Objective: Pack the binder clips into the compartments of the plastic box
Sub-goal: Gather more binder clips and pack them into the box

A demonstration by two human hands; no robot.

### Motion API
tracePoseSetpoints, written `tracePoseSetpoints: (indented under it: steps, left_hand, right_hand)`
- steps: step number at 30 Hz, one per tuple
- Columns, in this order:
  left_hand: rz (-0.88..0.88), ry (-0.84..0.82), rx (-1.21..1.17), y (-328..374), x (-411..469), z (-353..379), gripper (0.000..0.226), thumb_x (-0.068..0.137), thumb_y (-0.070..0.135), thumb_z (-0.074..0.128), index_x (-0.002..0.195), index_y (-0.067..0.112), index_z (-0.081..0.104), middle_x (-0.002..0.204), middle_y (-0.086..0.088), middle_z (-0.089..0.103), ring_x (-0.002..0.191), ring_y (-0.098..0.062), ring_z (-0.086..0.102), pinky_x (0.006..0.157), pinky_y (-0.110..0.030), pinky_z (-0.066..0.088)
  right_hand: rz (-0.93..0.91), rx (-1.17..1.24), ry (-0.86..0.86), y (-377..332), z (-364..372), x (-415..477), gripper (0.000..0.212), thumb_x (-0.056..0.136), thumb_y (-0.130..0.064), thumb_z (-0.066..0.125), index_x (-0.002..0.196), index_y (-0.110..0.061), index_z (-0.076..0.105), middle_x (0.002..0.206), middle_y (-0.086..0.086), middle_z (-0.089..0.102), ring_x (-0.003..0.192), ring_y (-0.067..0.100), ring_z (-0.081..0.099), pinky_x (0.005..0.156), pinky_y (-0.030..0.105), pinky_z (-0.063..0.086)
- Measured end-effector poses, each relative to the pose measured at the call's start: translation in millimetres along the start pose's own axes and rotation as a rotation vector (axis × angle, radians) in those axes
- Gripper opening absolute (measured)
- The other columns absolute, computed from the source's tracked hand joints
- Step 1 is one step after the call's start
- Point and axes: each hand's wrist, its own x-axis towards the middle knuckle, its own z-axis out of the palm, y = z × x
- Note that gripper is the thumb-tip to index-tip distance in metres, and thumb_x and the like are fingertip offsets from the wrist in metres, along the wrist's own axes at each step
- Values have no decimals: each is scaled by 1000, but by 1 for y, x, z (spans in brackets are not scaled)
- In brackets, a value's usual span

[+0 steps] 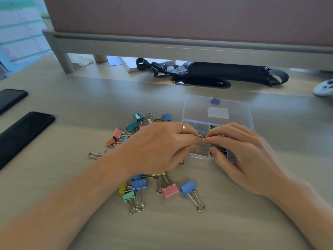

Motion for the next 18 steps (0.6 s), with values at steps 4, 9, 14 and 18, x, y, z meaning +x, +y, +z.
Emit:
tracePoseSetpoints:
  steps: [4,9,14,18]
  left_hand:
    - [-57,30,-87,3,3,-1,38,106,33,41,116,18,74,121,8,68,100,-8,67,86,-31,56]
    - [-79,41,-124,4,5,-1,38,107,33,41,116,17,74,118,7,70,100,-8,67,88,-31,56]
    - [-65,58,-113,5,4,0,32,107,27,44,119,17,71,117,6,70,103,-9,65,88,-31,56]
    - [-81,89,-138,3,5,2,29,106,25,47,117,16,72,115,5,71,105,-10,64,92,-30,54]
  right_hand:
    - [14,6,-9,0,-1,0,23,101,-25,59,111,-15,78,113,-6,70,102,17,66,86,41,54]
    - [28,32,-5,-1,-6,2,21,101,-28,57,110,-17,73,113,-9,68,104,14,66,85,38,52]
    - [36,36,3,-1,-11,5,17,99,-23,60,108,-15,71,112,-8,66,103,16,66,85,42,54]
    - [62,92,57,-3,-15,10,20,100,-26,58,110,-14,71,113,-8,65,106,16,64,90,39,53]
